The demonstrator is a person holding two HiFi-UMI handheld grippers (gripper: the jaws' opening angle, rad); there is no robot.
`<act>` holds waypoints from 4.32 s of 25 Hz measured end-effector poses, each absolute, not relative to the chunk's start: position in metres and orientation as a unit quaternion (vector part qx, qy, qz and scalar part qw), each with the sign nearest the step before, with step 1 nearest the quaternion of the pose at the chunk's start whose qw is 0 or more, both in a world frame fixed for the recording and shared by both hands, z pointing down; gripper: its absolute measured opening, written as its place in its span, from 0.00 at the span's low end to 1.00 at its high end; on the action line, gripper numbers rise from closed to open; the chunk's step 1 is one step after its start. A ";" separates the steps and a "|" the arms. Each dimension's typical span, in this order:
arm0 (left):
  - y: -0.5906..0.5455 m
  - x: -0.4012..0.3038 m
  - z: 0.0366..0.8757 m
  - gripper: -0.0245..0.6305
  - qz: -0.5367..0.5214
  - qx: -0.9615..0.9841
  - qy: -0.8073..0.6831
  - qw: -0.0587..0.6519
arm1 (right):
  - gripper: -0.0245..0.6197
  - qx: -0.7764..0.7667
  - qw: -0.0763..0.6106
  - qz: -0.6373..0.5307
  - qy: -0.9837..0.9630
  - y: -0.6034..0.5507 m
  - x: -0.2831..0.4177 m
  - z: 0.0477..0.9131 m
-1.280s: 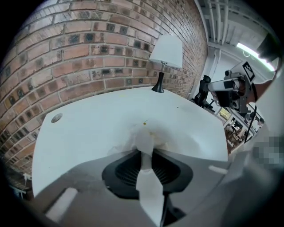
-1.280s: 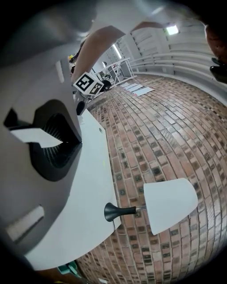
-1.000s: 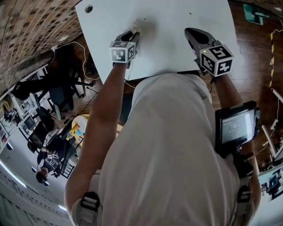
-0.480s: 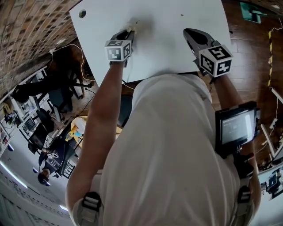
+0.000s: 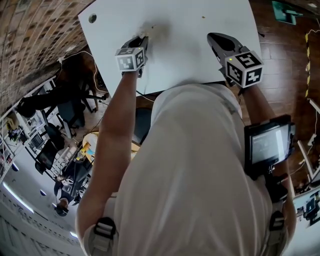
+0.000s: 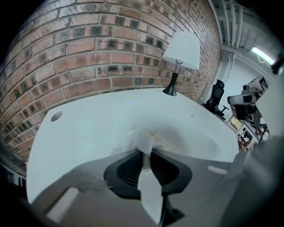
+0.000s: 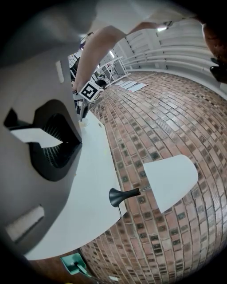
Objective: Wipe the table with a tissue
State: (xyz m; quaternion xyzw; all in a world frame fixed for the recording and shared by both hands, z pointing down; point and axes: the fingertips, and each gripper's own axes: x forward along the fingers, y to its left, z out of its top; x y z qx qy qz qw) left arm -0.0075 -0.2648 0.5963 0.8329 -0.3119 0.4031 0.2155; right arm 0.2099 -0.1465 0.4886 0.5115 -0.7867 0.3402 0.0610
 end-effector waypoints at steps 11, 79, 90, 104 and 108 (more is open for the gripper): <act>-0.268 -0.002 0.604 0.14 0.410 0.831 -0.316 0.203 | 0.05 0.514 0.034 0.360 -0.778 -0.137 0.217 0.481; -0.192 0.084 0.600 0.14 0.419 0.880 -0.169 0.148 | 0.05 0.561 0.029 0.365 -0.743 -0.133 0.233 0.512; -0.239 0.008 0.615 0.14 0.470 0.832 -0.264 0.131 | 0.05 0.562 0.023 0.374 -0.738 -0.113 0.255 0.512; -0.285 -0.019 0.619 0.14 0.421 0.808 -0.362 0.199 | 0.05 0.581 0.016 0.384 -0.718 -0.107 0.277 0.519; -0.292 0.014 0.615 0.13 0.417 0.814 -0.353 0.198 | 0.05 0.583 0.009 0.385 -0.715 -0.107 0.279 0.519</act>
